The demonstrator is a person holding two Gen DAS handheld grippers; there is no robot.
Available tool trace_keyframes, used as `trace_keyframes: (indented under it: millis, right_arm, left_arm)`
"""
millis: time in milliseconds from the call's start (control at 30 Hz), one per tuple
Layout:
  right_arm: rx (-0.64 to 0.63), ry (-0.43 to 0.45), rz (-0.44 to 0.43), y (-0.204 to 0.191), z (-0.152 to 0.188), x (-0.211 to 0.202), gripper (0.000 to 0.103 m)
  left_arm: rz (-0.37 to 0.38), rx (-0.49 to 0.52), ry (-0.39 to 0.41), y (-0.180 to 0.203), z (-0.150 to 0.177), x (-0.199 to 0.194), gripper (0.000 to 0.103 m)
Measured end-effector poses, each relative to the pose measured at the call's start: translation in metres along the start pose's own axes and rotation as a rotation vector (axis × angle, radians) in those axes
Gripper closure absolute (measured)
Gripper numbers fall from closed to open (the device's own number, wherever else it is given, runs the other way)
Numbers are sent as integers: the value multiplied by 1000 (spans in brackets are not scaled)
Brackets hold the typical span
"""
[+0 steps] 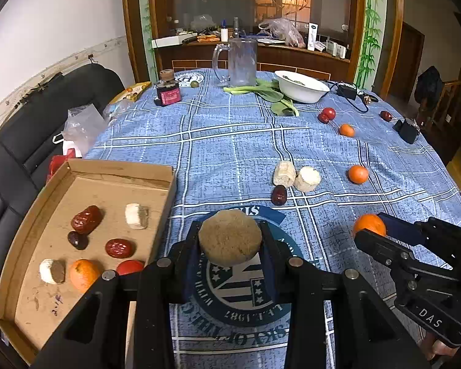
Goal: Organize fruits
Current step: 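Carry the cake and tangerine into the cardboard box and open both tools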
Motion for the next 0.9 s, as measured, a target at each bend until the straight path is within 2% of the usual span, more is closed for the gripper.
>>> trace_keyframes:
  millis: [533,733,900]
  right_arm:
    - [-88,-3,-59,-57,-5,4,67]
    - [-126,-14,-83,-78,-7,10,67]
    - [-150,-18,-107,-95,-9,17,67]
  left_arm:
    - [-38,-33,14,-36,9,-18,69]
    - [-26,-73,7,-57,15,-24,69]
    - [-52,-94,4,-83,21,-30,69]
Point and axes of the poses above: each gripper's, at about its wrist camera, not at the fingertips, and x roughly the way its jaws point, y to its right, z to its underside, the point moved 8 cm from there along x, roughly the way its jaws point, and after that the axes turned 9 degrees about x, right-handed, at the moved point
